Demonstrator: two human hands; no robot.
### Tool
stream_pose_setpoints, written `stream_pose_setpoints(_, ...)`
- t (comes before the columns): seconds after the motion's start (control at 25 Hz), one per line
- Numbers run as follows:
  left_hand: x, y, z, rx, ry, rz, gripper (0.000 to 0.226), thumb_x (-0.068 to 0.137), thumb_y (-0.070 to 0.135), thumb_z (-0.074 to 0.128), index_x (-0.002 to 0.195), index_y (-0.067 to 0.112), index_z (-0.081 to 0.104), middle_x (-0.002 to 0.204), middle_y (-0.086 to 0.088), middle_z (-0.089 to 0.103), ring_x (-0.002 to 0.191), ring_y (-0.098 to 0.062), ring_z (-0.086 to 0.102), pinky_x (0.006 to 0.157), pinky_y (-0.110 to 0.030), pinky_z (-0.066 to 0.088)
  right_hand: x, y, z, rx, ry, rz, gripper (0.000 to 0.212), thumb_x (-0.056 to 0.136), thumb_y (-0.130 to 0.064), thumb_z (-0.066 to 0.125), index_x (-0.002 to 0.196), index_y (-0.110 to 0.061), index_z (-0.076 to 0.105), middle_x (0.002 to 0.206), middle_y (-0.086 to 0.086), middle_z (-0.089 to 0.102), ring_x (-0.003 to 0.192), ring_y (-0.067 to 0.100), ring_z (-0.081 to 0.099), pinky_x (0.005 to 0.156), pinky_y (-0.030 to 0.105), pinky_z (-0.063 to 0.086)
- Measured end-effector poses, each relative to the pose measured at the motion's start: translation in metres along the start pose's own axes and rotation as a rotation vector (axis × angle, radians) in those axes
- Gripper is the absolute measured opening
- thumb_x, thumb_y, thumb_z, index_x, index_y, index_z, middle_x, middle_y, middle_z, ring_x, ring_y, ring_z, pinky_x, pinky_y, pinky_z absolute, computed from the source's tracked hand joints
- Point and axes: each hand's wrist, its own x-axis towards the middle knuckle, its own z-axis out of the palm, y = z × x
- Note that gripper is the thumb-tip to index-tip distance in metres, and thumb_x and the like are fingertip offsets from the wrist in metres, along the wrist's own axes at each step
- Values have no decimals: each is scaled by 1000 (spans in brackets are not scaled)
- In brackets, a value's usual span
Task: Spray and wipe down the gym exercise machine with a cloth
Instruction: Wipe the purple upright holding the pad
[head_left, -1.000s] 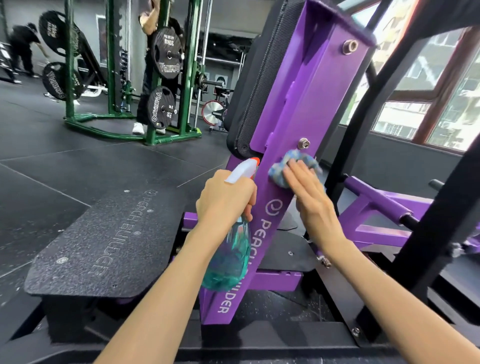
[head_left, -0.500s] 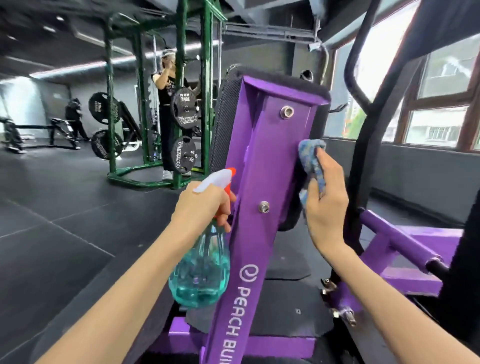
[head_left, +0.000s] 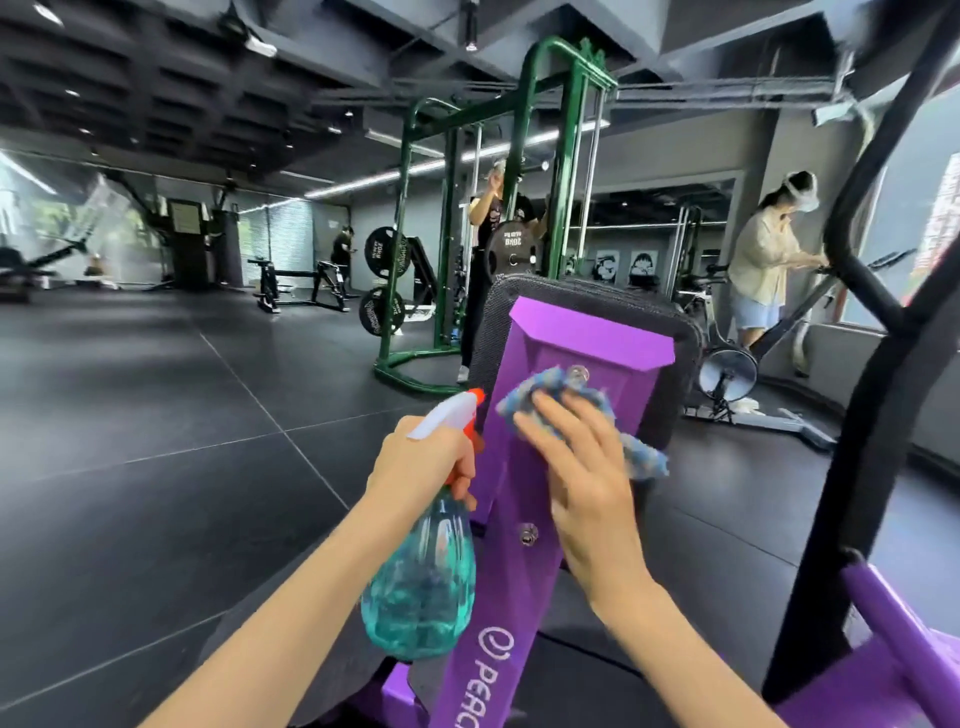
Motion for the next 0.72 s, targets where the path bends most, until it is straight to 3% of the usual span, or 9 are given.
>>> stream_pose_setpoints(0.08,-10,-1,-8,-24,22,-6,31,49,-12,48,67,6,64,43,-14,55,40,-28,64,49,-21,45,-12,0,8,-182,-158,-268,47,84,1,40,124,-9,62,133,7,57,121,22,48,105,33,32)
stream_pose_setpoints(0.16,-20,5,-11,-17,55,37,31,50,2,51,72,15,69,59,-19,64,46,-30,66,60,-28,52,2,14,6,-311,-241,-405,49,87,-2,38,131,-12,57,139,5,51,127,21,46,108,36,29)
stream_pose_setpoints(0.24,-28,6,-17,11,67,87,48,37,17,52,80,24,72,77,-20,72,51,-32,68,78,-40,56,22,14,7,-350,-229,-369,48,89,-2,39,134,-12,53,142,5,48,132,21,41,112,37,25)
stream_pose_setpoints(0.32,-29,7,-21,8,47,105,56,30,19,52,82,17,73,72,-19,70,51,-32,67,85,-43,55,23,11,11,-357,-256,-332,51,85,2,40,132,-10,55,140,7,50,132,24,39,112,38,25)
stream_pose_setpoints(0.4,-34,17,-27,21,40,79,40,36,14,53,71,12,71,58,-12,65,52,-32,68,81,-37,54,7,11,11,-401,-366,-480,57,78,1,37,130,-8,57,139,9,52,131,26,40,112,41,23)
stream_pose_setpoints(0.48,-41,29,-32,9,15,107,28,49,4,52,67,18,68,59,-5,65,50,-33,66,70,-31,52,11,19,5,-467,-419,-568,59,77,-1,36,133,-8,51,140,10,50,132,26,41,115,39,18)
stream_pose_setpoints(0.6,-41,39,-34,15,-26,119,34,54,-4,48,68,19,68,49,-3,61,50,-33,64,67,-30,50,26,11,7,-477,-367,-429,45,81,1,40,121,-5,59,129,13,59,125,29,48,112,40,24)
stream_pose_setpoints(0.72,-41,48,-35,5,-31,114,47,47,-4,48,77,25,70,59,-3,67,48,-32,66,63,-27,51,27,-2,11,-543,-516,-532,29,82,-3,39,95,-8,65,98,10,65,101,31,61,101,40,36)
